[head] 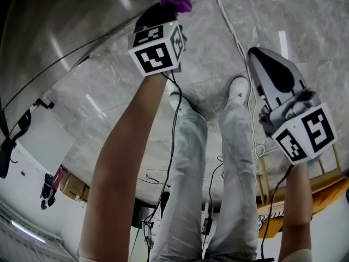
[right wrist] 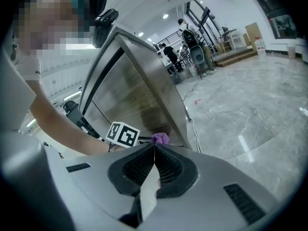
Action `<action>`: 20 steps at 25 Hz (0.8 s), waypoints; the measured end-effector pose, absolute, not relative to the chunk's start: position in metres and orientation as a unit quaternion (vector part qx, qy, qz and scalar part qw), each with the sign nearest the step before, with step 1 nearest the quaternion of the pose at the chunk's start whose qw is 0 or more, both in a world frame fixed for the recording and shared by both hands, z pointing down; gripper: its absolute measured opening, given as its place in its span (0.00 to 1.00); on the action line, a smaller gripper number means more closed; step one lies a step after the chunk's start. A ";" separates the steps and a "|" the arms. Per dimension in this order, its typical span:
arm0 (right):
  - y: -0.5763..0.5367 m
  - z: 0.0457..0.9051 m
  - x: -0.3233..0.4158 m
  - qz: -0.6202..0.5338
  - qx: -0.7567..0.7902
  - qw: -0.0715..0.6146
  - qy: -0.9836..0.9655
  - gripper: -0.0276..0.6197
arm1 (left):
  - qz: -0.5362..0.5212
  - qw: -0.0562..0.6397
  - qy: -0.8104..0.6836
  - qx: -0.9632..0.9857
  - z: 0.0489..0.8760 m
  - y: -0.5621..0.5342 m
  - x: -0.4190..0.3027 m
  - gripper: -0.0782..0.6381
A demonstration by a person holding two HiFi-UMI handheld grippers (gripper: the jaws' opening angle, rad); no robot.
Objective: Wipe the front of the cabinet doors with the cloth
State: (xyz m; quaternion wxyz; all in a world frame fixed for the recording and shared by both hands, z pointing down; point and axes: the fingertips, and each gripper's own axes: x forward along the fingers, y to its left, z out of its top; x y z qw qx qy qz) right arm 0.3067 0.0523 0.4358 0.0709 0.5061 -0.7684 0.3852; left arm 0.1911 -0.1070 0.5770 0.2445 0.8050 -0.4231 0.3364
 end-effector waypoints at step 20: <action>0.038 0.445 0.204 0.380 0.511 0.080 -0.767 0.09 | 0.422 0.224 -0.480 0.736 0.611 -0.137 -0.031 0.20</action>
